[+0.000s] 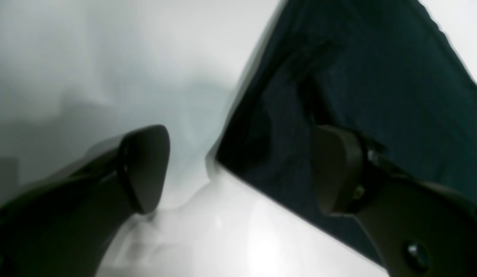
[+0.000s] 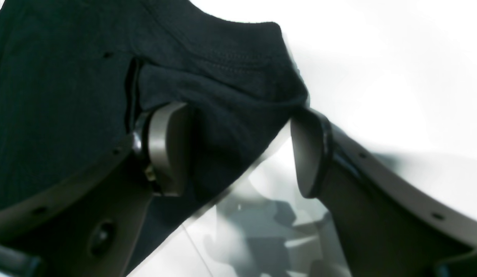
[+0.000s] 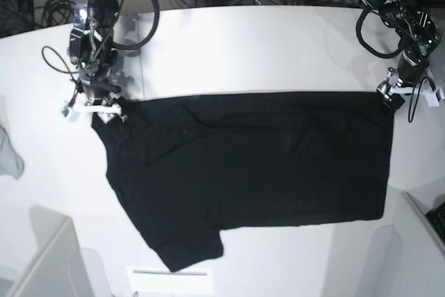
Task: Fold the T-shirt properly
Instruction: 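Drag the shirt toward the arm bases and lay the edge down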
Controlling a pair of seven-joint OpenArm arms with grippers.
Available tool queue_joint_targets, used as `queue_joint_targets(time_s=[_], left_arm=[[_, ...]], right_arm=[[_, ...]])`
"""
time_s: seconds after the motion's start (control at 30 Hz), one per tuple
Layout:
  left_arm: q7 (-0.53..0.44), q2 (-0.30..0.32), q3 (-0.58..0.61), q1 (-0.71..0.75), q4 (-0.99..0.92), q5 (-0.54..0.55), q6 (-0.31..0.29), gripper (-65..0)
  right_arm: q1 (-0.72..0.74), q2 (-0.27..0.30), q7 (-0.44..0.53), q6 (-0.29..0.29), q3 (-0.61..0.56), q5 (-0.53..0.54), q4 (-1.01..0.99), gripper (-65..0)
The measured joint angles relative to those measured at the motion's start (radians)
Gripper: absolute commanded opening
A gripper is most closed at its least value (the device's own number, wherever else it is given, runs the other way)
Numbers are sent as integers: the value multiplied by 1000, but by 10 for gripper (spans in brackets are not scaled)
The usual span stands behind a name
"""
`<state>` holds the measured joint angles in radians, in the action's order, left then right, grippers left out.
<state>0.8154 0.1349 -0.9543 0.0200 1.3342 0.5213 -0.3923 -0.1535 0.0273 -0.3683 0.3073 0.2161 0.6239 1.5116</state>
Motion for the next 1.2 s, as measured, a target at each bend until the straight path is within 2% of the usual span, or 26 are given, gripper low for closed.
queue_joint_targets(time_s=[0.23,0.3,0.53,0.6,0.67,0.7,0.8,0.83,0.93,1.07,1.2], left_arm=[[-2,-2,3,-18,-6,-17,0,-104],[0,-2,3,-20,-7,-16,0,-133],[-4,-1,2,-43,-56,-16,2,-429],[-5,-2,2,-50,-73,-10,2,-520],[0,-2,2,-51,-81,-8,2,-620],[0,-2,2,-51,-84,-8,2,-650],[0,2,14,-51,-84,-8,2,-650],[-2,5,34,-49,-83,-8,2,-650],[8,26,94,-49,-78,-16,2,-650],[12,29,97,-47,-78,-14,8,-650],[31,29,103,-29,-30,-24,77,-650]], right_arm=[[0,0,0,0,0,0,0,-266],[0,0,0,0,0,0,0,-266],[10,0,0,0,0,1,-11,-278],[15,0,6,0,0,0,-23,-336],[24,0,13,0,0,0,-41,-423],[27,0,15,0,0,1,-48,-471],[43,0,17,0,0,2,-73,-629],[45,0,13,0,0,6,-76,-650],[48,0,5,0,7,8,-74,-650],[47,0,-30,8,8,8,-49,-650],[-2,-6,-57,26,7,12,39,-650]])
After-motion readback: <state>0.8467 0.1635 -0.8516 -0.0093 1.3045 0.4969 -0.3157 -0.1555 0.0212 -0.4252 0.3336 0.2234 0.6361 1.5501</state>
